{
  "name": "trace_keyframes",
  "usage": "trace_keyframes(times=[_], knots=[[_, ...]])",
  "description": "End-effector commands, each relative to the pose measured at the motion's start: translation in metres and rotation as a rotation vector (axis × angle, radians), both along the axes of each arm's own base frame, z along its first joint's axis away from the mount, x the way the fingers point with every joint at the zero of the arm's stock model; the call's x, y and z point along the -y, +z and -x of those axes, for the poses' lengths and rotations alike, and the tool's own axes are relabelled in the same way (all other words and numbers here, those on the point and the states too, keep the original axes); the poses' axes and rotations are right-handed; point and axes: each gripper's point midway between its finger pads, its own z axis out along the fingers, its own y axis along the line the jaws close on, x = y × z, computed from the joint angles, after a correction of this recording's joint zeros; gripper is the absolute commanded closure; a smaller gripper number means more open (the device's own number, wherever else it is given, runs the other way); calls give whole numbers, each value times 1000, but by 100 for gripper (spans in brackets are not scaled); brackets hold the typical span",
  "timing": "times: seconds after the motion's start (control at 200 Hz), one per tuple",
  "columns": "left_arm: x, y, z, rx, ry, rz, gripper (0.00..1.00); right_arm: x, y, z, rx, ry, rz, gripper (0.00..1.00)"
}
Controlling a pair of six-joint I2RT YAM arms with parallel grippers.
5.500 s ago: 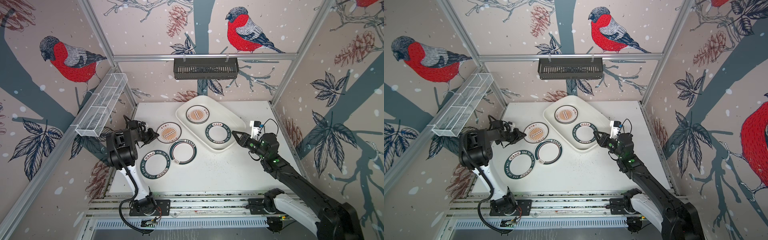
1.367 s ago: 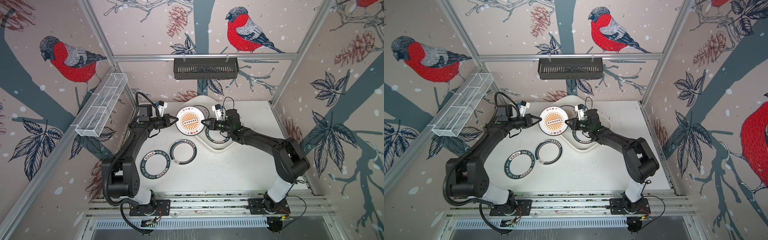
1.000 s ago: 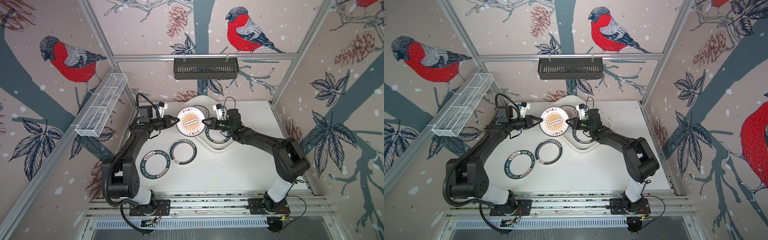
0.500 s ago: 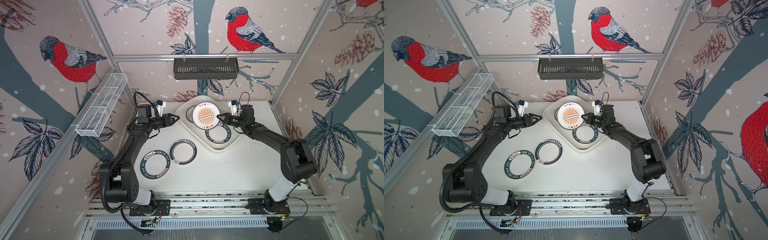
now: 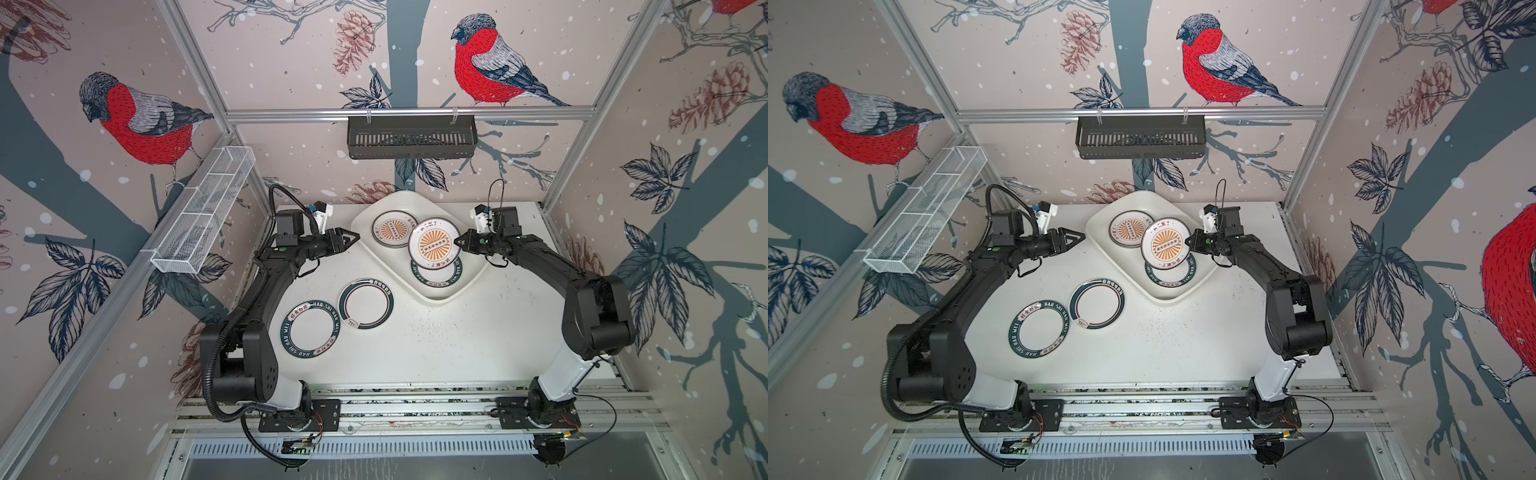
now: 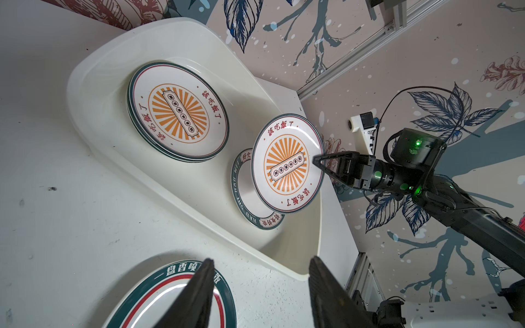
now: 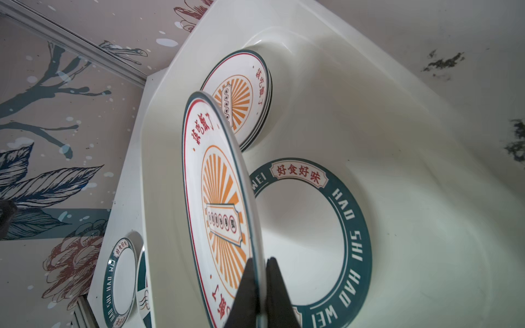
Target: Place the plates into the plastic bin on the countertop
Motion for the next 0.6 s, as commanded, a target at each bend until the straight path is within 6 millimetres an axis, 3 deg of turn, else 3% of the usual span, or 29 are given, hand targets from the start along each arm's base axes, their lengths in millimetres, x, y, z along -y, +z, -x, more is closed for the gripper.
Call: trace_keyframes(times=[0.0,0.595], knots=[[3,8,-1,35,-25,9,46,2,-5,-1,-10,31,34,97],[4,7,-4,18,-40,18,46,15,-38,-17,-104,50,85,95]])
